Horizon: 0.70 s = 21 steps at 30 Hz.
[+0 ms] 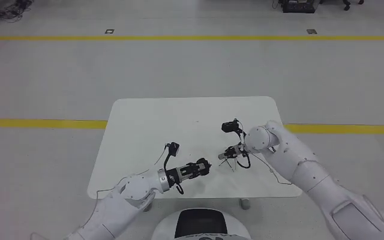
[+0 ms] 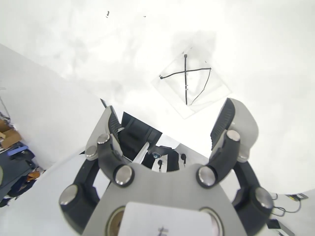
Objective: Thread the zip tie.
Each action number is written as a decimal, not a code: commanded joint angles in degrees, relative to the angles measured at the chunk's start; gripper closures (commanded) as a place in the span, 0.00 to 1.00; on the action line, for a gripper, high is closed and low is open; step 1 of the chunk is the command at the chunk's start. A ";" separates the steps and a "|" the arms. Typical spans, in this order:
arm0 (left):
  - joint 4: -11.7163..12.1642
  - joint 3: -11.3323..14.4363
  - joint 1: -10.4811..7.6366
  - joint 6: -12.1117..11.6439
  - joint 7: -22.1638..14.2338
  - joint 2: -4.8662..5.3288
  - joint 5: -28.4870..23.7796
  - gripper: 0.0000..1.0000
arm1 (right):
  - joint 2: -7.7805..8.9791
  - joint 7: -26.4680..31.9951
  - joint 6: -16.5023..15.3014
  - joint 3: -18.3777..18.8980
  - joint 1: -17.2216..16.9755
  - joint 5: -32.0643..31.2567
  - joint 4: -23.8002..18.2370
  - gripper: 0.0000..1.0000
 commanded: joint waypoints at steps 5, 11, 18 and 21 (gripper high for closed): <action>0.00 0.00 0.00 0.00 0.00 0.00 0.00 1.00 | -2.45 -1.31 -1.60 -3.99 3.49 -1.33 5.09 0.00; 0.00 0.00 0.00 0.00 0.00 0.00 0.00 1.00 | -3.15 -0.97 -4.81 -5.63 4.16 -2.18 6.09 0.00; 0.00 0.00 0.00 0.00 0.00 0.00 0.00 1.00 | -3.15 -1.87 -4.42 -6.25 3.53 -4.77 5.40 0.00; 0.00 0.00 0.00 0.00 0.00 0.00 0.00 1.00 | -3.30 -0.14 -2.42 -7.31 3.40 -8.09 3.52 0.00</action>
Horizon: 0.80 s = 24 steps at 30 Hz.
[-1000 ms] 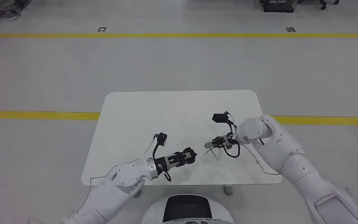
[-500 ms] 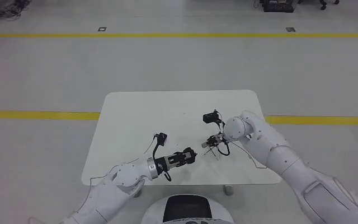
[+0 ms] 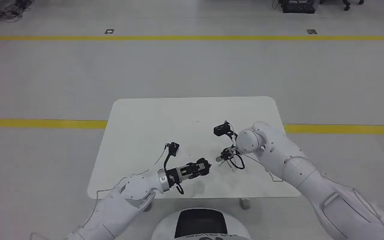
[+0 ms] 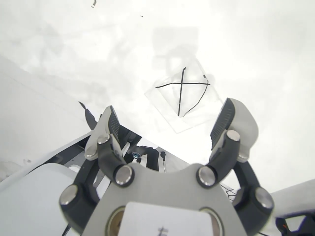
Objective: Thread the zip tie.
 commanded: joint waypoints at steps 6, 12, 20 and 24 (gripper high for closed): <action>0.00 0.00 0.00 0.00 0.00 0.00 0.00 1.00 | -0.63 3.83 1.91 -2.42 0.04 -5.46 -2.62 0.00; 0.00 0.00 0.00 0.00 0.00 0.00 0.00 1.00 | -0.63 3.83 1.91 -2.42 0.04 -5.46 -2.62 0.00; 0.00 0.00 0.00 0.00 0.00 0.00 0.00 1.00 | -0.37 0.26 -0.39 -0.75 -1.77 -4.97 -1.69 0.00; 0.00 0.00 0.00 0.00 0.00 0.00 0.00 1.00 | -0.35 0.09 -1.30 -0.15 -2.21 -5.09 -1.49 0.00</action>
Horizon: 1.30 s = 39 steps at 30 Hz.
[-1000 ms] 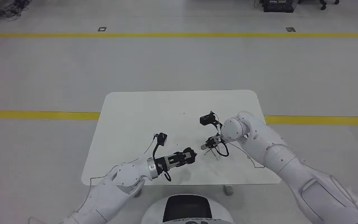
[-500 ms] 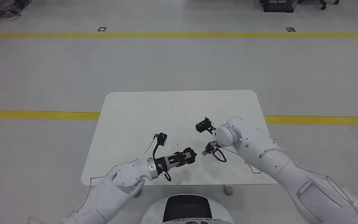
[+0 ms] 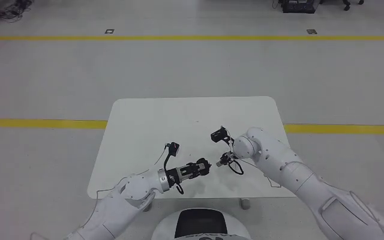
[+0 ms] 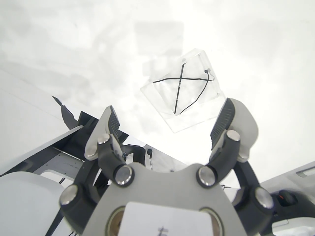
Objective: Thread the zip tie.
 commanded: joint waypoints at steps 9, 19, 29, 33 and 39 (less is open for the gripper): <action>0.00 0.00 0.00 0.00 0.00 0.00 0.00 1.00 | -0.09 0.14 0.22 0.85 -0.79 -1.98 -0.65 0.57; 0.00 0.00 0.00 0.00 0.00 0.00 0.00 1.00 | -0.06 -0.10 0.76 1.94 -2.03 -3.76 -0.96 0.71; 0.00 0.00 0.00 0.00 0.00 0.00 0.00 1.00 | -1.36 -1.08 0.16 1.35 -1.41 -3.85 2.09 0.75; 0.00 0.00 0.00 0.00 0.00 0.00 0.00 1.00 | -1.88 -1.38 -0.10 1.05 -1.17 -4.07 3.27 0.76; 0.00 0.00 0.00 0.00 0.00 0.00 0.00 1.00 | -2.82 -1.93 -0.77 0.56 -0.61 -3.86 5.41 0.78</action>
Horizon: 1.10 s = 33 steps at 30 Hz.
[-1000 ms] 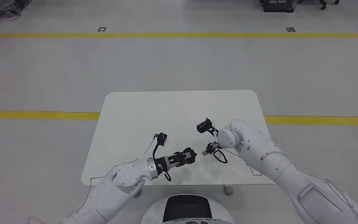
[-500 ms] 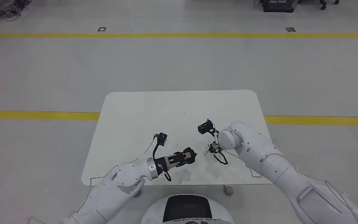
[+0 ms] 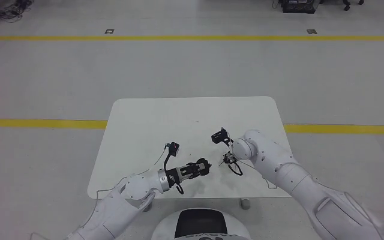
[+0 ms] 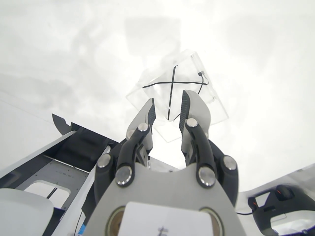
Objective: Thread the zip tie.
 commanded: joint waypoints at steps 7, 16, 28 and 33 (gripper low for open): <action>0.00 0.00 0.00 0.00 0.00 0.00 0.00 1.00 | -1.33 -0.17 -0.86 -0.76 0.89 0.41 3.27 0.80; 0.00 0.00 0.00 0.00 0.00 0.00 0.00 1.00 | -2.85 0.03 -1.09 -1.90 1.48 0.25 6.13 0.81; 0.00 0.00 0.00 0.00 0.00 0.00 0.00 1.00 | -4.45 0.38 -0.90 -2.51 2.23 -0.05 9.31 0.83; 0.00 0.00 0.00 0.00 0.00 0.00 0.00 1.00 | -5.08 0.34 -1.07 -2.64 2.53 -0.19 10.53 0.84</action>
